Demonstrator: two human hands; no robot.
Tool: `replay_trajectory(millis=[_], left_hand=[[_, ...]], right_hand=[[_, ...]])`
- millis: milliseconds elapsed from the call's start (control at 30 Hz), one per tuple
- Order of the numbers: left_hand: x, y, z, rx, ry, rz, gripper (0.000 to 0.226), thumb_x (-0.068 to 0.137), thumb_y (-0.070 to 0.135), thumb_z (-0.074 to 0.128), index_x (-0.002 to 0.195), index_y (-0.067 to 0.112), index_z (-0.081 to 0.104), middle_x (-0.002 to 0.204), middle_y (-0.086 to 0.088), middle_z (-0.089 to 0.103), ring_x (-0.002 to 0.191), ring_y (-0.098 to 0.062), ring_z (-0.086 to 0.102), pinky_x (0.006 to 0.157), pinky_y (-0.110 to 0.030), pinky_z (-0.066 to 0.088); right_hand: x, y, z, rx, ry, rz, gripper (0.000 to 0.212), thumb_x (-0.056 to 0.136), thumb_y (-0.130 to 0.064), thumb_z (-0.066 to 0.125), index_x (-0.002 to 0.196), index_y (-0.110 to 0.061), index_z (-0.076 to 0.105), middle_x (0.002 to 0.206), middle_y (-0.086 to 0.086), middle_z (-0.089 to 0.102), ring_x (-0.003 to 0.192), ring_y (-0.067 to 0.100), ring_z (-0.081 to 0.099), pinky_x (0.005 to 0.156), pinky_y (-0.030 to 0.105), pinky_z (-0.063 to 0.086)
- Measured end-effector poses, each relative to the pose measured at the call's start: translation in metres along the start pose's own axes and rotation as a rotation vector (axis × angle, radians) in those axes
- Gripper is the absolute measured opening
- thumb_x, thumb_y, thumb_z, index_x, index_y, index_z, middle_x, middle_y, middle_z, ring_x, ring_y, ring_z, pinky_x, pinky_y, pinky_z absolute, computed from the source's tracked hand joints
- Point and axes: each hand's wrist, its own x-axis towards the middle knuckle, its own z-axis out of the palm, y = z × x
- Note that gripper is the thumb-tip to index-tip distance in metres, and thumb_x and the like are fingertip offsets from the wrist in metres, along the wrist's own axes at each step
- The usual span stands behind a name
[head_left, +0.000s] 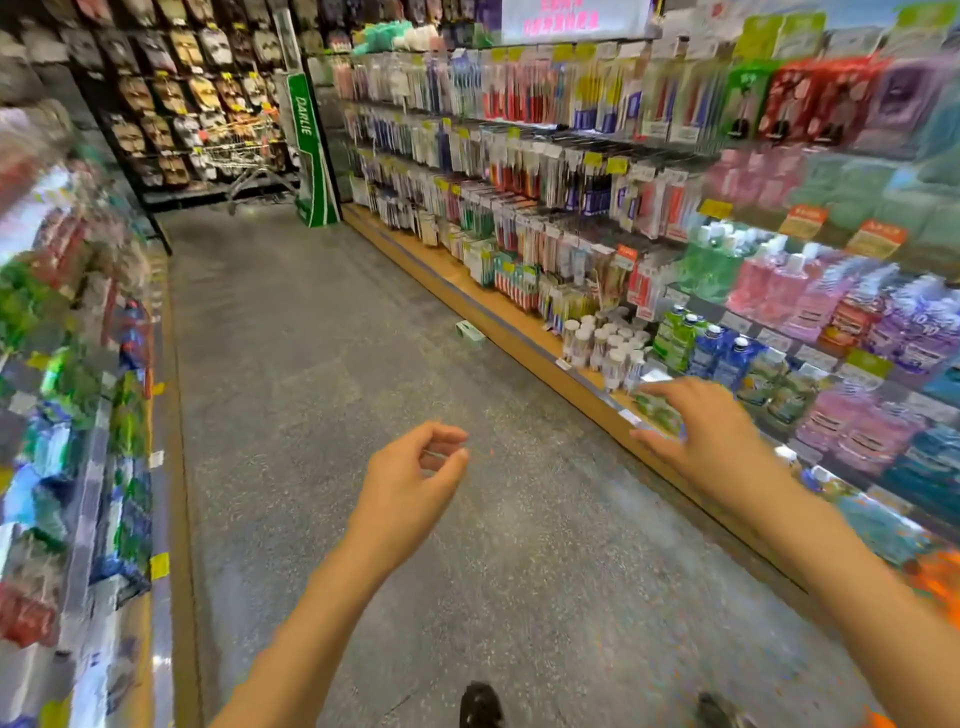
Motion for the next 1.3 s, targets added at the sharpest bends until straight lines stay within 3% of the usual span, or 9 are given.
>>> replay_trajectory(millis=[167, 267, 367, 533, 700, 833, 1033, 1167, 1300], left_hand=[[0.176, -0.034, -0.001, 0.056, -0.05, -0.049, 0.014, 0.091, 0.017, 0.059, 0.088, 0.031, 0.06, 0.089, 0.016, 0.063, 0.077, 0.006, 0.057, 0.064, -0.006, 0.043], [0.276, -0.052, -0.005, 0.067, -0.071, -0.1, 0.012, 0.092, 0.018, 0.058, 0.091, 0.03, 0.06, 0.092, 0.014, 0.063, 0.083, 0.0, 0.057, 0.063, -0.003, 0.041], [0.37, -0.077, -0.01, 0.078, -0.062, -0.144, 0.01, 0.092, 0.018, 0.058, 0.093, 0.027, 0.061, 0.09, 0.012, 0.063, 0.083, -0.001, 0.057, 0.062, -0.003, 0.04], [0.55, -0.154, -0.005, 0.114, -0.028, -0.186, 0.009, 0.091, 0.014, 0.059, 0.095, 0.022, 0.062, 0.088, 0.009, 0.064, 0.08, -0.004, 0.058, 0.063, -0.007, 0.04], [0.747, -0.215, 0.0, 0.145, -0.038, -0.203, 0.024, 0.089, 0.009, 0.061, 0.084, 0.032, 0.059, 0.082, 0.011, 0.064, 0.075, -0.002, 0.058, 0.068, -0.015, 0.043], [0.893, -0.22, 0.005, 0.153, -0.064, -0.205, 0.014, 0.09, 0.012, 0.059, 0.094, 0.025, 0.06, 0.084, 0.012, 0.061, 0.077, 0.0, 0.056, 0.068, -0.016, 0.041], [1.092, -0.257, 0.029, 0.157, -0.114, -0.203, 0.012, 0.091, 0.012, 0.058, 0.095, 0.023, 0.059, 0.086, 0.009, 0.061, 0.078, -0.004, 0.056, 0.068, -0.017, 0.042], [1.214, -0.28, 0.035, 0.207, -0.111, -0.197, 0.01, 0.092, 0.013, 0.057, 0.097, 0.021, 0.059, 0.087, 0.011, 0.059, 0.08, -0.001, 0.055, 0.079, -0.027, 0.044], [1.311, -0.291, 0.027, 0.253, -0.157, -0.193, 0.013, 0.091, 0.008, 0.057, 0.101, 0.015, 0.06, 0.088, 0.005, 0.059, 0.081, -0.01, 0.056, 0.078, -0.022, 0.041]], right_hand=[[0.149, 0.037, 0.043, 0.095, 0.048, 0.138, 0.048, 0.08, -0.024, 0.072, 0.123, -0.007, 0.059, 0.119, 0.013, 0.061, 0.114, 0.033, 0.052, 0.096, 0.04, 0.038], [0.224, 0.039, 0.088, 0.208, -0.001, 0.243, 0.047, 0.082, -0.025, 0.071, 0.124, -0.009, 0.058, 0.124, 0.007, 0.058, 0.12, 0.026, 0.049, 0.1, 0.032, 0.035], [0.309, 0.042, 0.131, 0.264, -0.045, 0.272, 0.047, 0.083, -0.027, 0.07, 0.126, -0.012, 0.056, 0.124, 0.005, 0.057, 0.119, 0.022, 0.048, 0.092, 0.022, 0.031], [0.474, 0.068, 0.21, 0.338, -0.078, 0.33, 0.048, 0.086, -0.032, 0.065, 0.13, -0.021, 0.051, 0.13, -0.004, 0.05, 0.124, 0.016, 0.043, 0.101, 0.026, 0.032], [0.662, 0.102, 0.269, 0.296, -0.114, 0.361, 0.049, 0.086, -0.035, 0.065, 0.131, -0.019, 0.051, 0.127, -0.005, 0.052, 0.123, 0.016, 0.046, 0.096, 0.022, 0.034], [0.792, 0.125, 0.278, 0.247, -0.068, 0.395, 0.044, 0.082, -0.029, 0.07, 0.122, -0.013, 0.059, 0.119, 0.002, 0.06, 0.114, 0.021, 0.053, 0.093, 0.029, 0.039], [0.964, 0.168, 0.335, 0.255, -0.086, 0.433, 0.047, 0.087, -0.035, 0.063, 0.129, -0.017, 0.053, 0.13, -0.001, 0.053, 0.121, 0.018, 0.047, 0.101, 0.033, 0.038], [1.082, 0.19, 0.388, 0.29, -0.128, 0.404, 0.046, 0.089, -0.036, 0.061, 0.13, -0.019, 0.052, 0.129, -0.002, 0.054, 0.12, 0.015, 0.047, 0.097, 0.025, 0.035], [1.182, 0.198, 0.413, 0.26, -0.202, 0.424, 0.049, 0.089, -0.037, 0.061, 0.133, -0.018, 0.05, 0.13, -0.003, 0.053, 0.121, 0.014, 0.047, 0.1, 0.026, 0.036]])
